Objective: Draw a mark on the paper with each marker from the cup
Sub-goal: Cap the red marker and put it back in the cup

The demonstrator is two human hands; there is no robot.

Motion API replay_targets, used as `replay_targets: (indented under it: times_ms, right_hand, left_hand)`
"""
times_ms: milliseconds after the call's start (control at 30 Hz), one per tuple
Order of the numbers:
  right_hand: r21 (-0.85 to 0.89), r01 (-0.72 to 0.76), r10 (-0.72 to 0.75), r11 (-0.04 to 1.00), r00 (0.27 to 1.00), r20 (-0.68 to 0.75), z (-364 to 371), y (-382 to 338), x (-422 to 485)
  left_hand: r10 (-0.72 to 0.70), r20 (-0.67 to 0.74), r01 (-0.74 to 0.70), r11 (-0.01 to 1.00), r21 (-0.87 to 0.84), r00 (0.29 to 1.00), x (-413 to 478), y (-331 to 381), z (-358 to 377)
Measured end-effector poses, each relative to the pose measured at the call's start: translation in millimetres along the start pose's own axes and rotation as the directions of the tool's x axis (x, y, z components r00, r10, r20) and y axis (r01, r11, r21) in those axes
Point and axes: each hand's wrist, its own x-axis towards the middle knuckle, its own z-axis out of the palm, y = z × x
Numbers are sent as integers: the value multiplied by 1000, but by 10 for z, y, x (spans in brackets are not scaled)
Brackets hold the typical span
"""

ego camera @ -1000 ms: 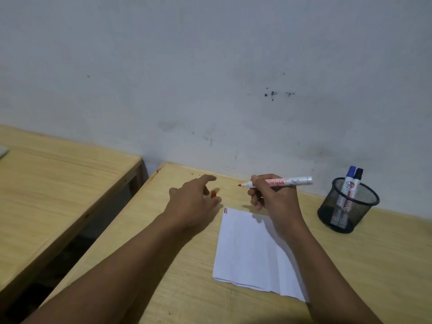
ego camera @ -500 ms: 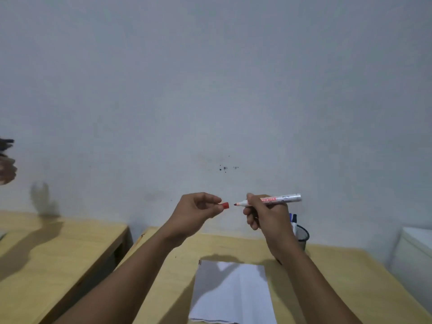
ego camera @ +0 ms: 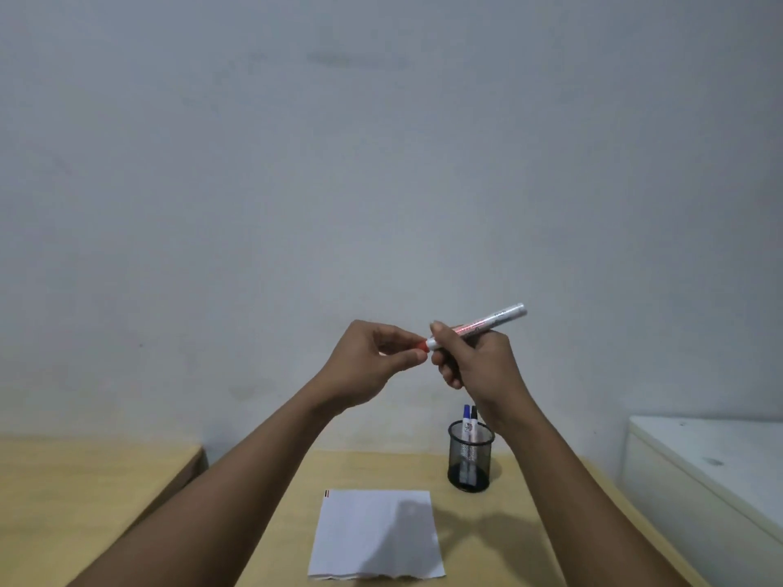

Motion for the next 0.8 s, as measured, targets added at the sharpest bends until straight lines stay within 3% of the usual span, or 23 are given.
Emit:
replay_targets:
  times_ms: [200, 300, 333, 400, 467, 533, 667, 800]
  right_hand:
    - [-36, -116, 113, 993, 991, -72, -142, -51, -6]
    - [-155, -201, 181, 967, 975, -131, -240, 22, 29]
    - [-273, -198, 146, 941, 969, -198, -288, 75, 47]
    - [-567, -113, -76, 816, 951, -299, -418, 234, 77]
    - [-746, 50, -263, 664, 949, -171, -518, 394, 90]
    - [-792, 163, -254, 588, 967, 11, -564, 583, 151]
    - [-719, 126, -215, 683, 976, -33, -676, 871, 381]
    - [-596, 0, -119, 803, 980, -161, -855, 1170, 587]
  left_hand:
    - [232, -176, -164, 929, 333, 957, 29, 30, 280]
    - [233, -186, -125, 880, 457, 955, 92, -46, 373]
    - [219, -190, -96, 857, 506, 957, 128, -62, 391]
    - [208, -182, -65, 811, 582, 961, 202, -99, 433]
    - [213, -141, -83, 784, 615, 967, 271, -138, 505]
    - [218, -84, -119, 771, 626, 972, 343, -177, 611]
    - [208, -80, -136, 838, 528, 975, 517, -345, 849]
    - [24, -115, 27, 906, 422, 993, 701, -733, 1078]
